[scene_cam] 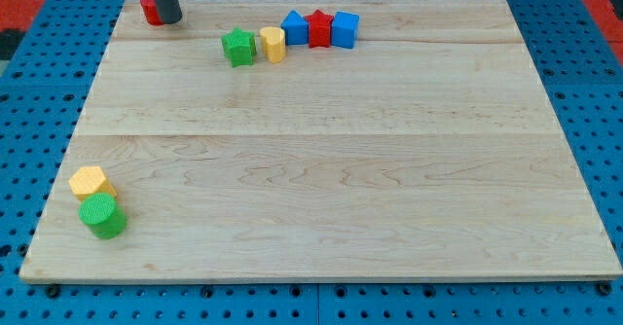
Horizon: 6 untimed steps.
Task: Place the green star and yellow heart in a diagonal line
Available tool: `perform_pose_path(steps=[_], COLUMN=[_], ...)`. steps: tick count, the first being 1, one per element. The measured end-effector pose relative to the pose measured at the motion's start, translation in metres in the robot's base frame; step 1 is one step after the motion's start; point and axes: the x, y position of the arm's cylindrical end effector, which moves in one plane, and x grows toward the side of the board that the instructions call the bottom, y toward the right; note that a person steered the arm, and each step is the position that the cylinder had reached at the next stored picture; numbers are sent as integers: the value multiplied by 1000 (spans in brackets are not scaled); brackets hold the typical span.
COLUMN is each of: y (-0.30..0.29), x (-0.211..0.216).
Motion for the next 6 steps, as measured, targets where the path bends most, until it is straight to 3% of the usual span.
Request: perform_pose_path(steps=[1,2,4,5,6], y=[102,173,139,98,95], x=[3,38,85,67,47])
